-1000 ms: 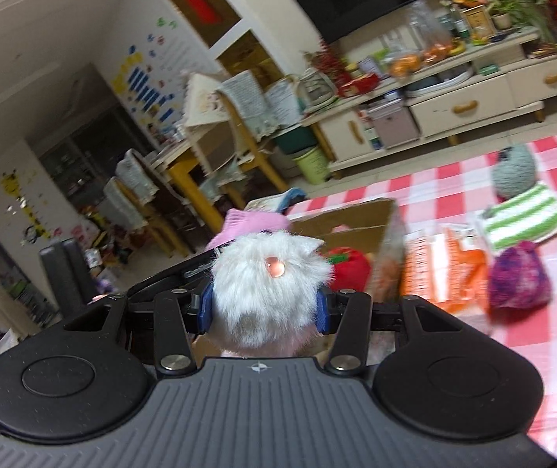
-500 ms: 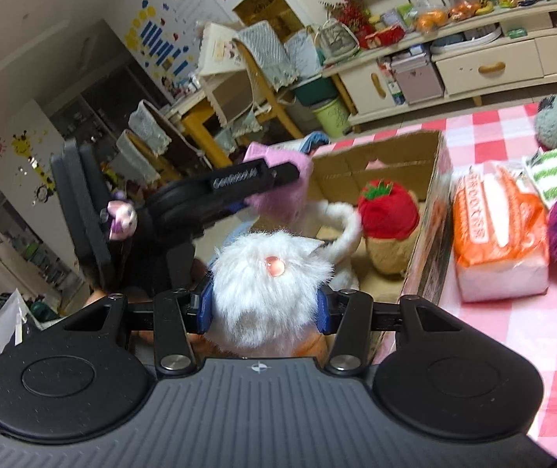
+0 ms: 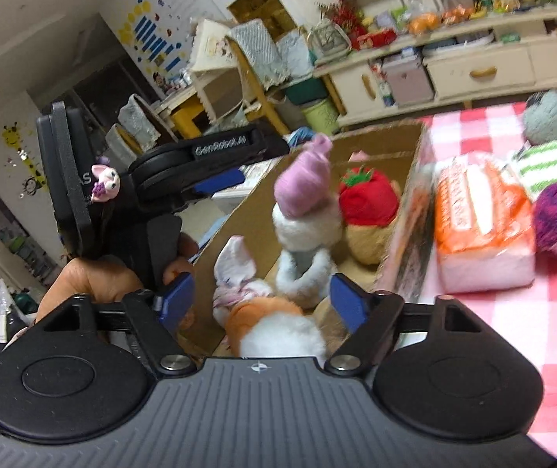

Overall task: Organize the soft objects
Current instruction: 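Carry the pink sock and pom-pom keychain into the cardboard box and release both, then move both grippers back from the box toward the pile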

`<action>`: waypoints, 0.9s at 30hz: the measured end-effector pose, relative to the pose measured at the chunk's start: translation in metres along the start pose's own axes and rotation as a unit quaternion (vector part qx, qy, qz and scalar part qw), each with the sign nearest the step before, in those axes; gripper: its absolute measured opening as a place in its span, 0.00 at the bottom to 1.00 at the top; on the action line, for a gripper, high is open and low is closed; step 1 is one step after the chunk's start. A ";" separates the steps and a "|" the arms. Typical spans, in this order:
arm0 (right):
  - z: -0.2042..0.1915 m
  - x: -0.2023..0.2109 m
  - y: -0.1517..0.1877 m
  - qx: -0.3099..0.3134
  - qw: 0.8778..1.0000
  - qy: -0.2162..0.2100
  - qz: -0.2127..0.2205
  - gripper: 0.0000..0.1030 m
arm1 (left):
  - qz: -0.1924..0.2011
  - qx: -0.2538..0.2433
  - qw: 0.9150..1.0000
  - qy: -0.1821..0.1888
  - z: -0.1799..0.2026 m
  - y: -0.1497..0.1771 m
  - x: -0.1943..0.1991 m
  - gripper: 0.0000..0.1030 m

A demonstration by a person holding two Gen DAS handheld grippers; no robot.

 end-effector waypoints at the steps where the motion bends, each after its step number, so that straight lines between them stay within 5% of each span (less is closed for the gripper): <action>1: 0.000 0.003 0.000 0.005 1.000 0.005 0.008 0.97 | 0.001 -0.001 1.000 0.000 0.002 0.000 0.001 0.73; 11: 0.002 0.024 -0.003 0.052 0.994 0.068 0.069 1.00 | 0.003 -0.001 1.000 -0.002 0.010 0.001 0.001 0.83; 27: 0.016 0.022 0.002 0.037 0.992 0.099 0.075 1.00 | -0.007 -0.032 0.999 0.005 0.038 0.008 -0.003 0.96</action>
Point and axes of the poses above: each gripper's, at about its wrist camera, not at the fingertips, and x roughly against the way its jaws point, z to its right, y to its underside, the point moved 4 cm from there along -x, roughly the way its jaws point, and after that the axes turned 11 degrees about y, right-handed, at the moved point
